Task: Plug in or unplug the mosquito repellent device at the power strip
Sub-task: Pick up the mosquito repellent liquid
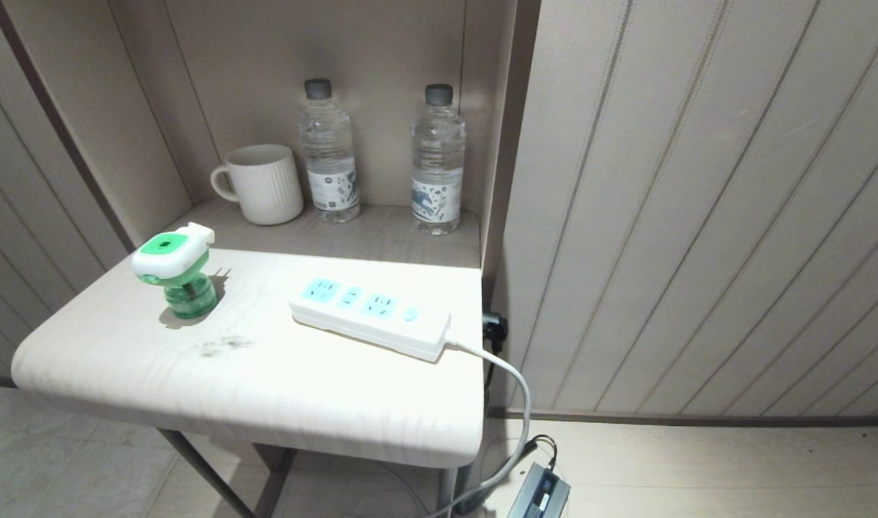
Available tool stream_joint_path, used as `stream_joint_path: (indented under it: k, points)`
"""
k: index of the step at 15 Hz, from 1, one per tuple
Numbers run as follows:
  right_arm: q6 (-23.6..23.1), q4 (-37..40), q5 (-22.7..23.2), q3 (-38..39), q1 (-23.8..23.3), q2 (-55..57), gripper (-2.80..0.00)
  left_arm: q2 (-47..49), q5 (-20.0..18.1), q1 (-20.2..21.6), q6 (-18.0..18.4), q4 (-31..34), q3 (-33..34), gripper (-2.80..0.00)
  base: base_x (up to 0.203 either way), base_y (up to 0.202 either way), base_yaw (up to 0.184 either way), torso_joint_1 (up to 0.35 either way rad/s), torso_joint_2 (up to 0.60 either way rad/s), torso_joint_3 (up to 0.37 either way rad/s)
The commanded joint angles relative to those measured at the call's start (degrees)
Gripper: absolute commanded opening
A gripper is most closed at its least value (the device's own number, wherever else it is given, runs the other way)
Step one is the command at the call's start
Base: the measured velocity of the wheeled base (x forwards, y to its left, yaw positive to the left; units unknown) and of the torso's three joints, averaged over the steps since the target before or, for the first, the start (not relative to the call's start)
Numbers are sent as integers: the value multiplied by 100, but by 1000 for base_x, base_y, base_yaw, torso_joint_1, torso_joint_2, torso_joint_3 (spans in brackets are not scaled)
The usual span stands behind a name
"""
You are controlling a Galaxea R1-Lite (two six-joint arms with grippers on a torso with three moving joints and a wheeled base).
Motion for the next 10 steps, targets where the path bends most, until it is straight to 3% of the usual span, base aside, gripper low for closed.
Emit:
stream_joint_path:
  k: [1,2,10]
  points:
    - [-2,0,-1,0,3,8,-280,-6,-491,2,-71,-896,512,-280,0,0,0,0,0,0]
    - [-2,0,-1,0,3,8,-280,-5,-827,2,-134,-1233,680,-280,0,0,0,0,0,0]
    - [-2,0,8,0,12,8,-280,-5,-714,-15,-362,-1067,685,-280,0,0,0,0,0,0]
